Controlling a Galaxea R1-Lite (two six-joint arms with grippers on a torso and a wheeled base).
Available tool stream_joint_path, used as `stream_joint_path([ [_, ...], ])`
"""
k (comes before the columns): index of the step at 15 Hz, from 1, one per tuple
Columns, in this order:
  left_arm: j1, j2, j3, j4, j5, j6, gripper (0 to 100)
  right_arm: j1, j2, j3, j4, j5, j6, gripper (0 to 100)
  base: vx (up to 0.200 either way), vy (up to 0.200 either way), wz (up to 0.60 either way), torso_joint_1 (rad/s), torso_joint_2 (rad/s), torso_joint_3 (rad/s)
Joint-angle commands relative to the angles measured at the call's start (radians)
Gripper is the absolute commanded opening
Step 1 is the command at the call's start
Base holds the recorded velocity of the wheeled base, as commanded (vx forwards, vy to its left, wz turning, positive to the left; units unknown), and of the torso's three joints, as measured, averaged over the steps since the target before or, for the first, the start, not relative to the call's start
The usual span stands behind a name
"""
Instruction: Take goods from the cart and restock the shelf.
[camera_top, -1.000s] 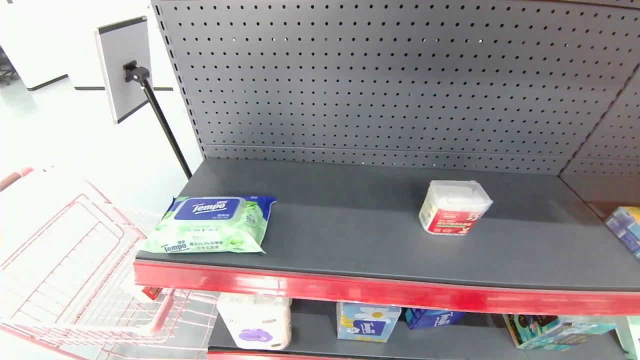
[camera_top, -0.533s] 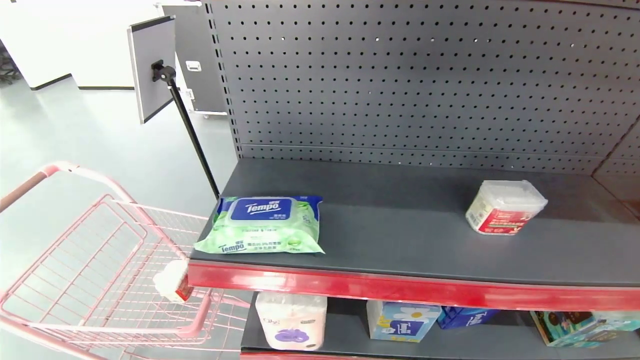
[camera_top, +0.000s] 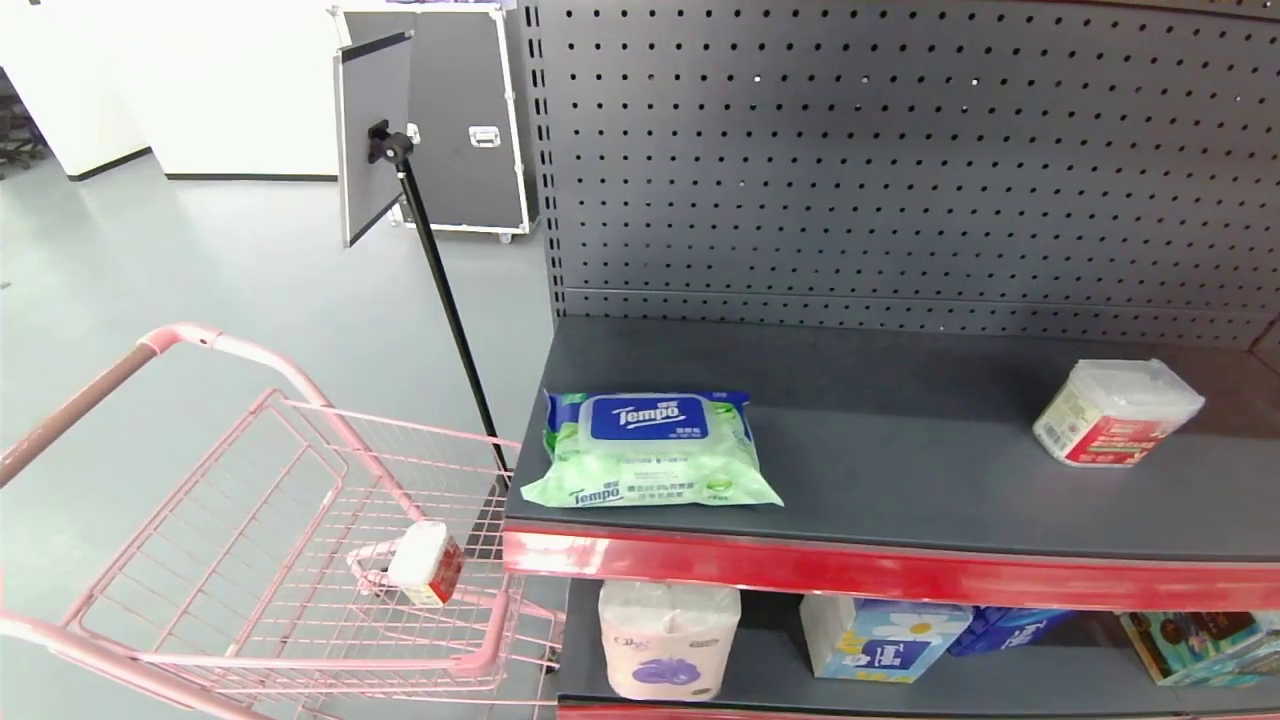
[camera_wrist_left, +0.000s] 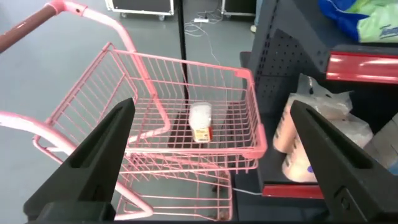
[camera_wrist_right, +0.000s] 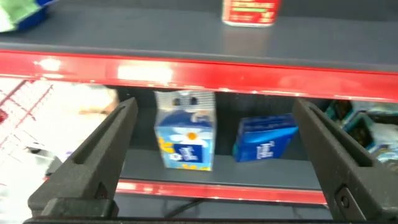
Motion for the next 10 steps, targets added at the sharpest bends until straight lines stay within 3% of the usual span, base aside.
stream_joint_path([
  [1, 0.000, 0.001, 0.000, 0.000, 0.000, 0.000, 100, 0.000, 0.000, 0.000, 0.000, 0.000, 0.000, 100, 0.000, 0.000, 0.00, 0.000, 0.00, 0.000],
  [7, 0.000, 0.001, 0.000, 0.000, 0.000, 0.000, 100, 0.000, 0.000, 0.000, 0.000, -0.005, 0.001, 100, 0.000, 0.000, 0.00, 0.000, 0.00, 0.000],
  [10, 0.000, 0.001, 0.000, 0.000, 0.000, 0.000, 100, -0.001, 0.000, 0.000, 0.000, -0.003, 0.003, 100, 0.000, 0.000, 0.00, -0.123, 0.31, 0.188],
])
